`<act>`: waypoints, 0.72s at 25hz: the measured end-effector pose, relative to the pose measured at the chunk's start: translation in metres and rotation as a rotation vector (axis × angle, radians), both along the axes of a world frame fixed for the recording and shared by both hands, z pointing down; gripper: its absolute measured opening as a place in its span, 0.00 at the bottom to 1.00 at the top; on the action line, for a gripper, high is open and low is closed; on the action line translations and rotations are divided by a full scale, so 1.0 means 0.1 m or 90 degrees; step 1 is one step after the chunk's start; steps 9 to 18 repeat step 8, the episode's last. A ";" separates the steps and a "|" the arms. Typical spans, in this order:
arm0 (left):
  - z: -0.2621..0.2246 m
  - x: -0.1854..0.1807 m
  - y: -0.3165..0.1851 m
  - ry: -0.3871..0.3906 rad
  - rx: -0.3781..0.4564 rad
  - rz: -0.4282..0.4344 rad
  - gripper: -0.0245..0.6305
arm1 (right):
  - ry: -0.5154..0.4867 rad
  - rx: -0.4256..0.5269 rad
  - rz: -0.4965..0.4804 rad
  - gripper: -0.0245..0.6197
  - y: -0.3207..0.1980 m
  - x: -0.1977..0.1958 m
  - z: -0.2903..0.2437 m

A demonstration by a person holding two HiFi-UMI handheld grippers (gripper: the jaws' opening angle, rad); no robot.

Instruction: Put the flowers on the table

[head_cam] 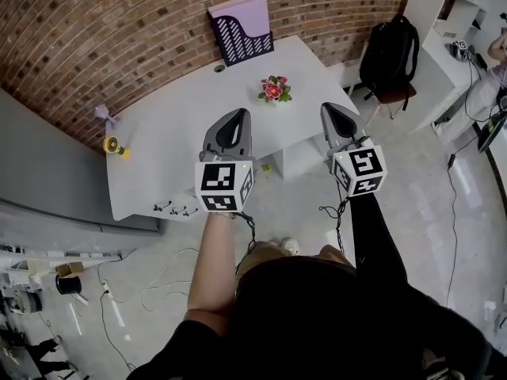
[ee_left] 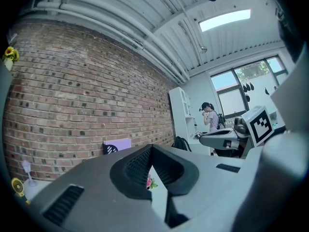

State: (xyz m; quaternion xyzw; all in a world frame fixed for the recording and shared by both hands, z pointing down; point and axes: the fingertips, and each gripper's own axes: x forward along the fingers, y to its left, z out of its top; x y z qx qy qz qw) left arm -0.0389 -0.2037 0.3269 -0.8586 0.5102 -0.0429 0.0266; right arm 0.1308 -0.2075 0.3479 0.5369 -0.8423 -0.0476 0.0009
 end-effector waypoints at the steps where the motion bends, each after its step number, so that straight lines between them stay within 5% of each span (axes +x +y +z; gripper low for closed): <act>1: 0.00 0.00 0.00 0.000 -0.001 -0.001 0.05 | 0.000 -0.001 -0.001 0.04 -0.01 -0.01 0.01; 18: 0.04 -0.04 -0.01 -0.002 -0.006 -0.004 0.05 | -0.004 -0.003 -0.004 0.04 -0.03 -0.04 0.02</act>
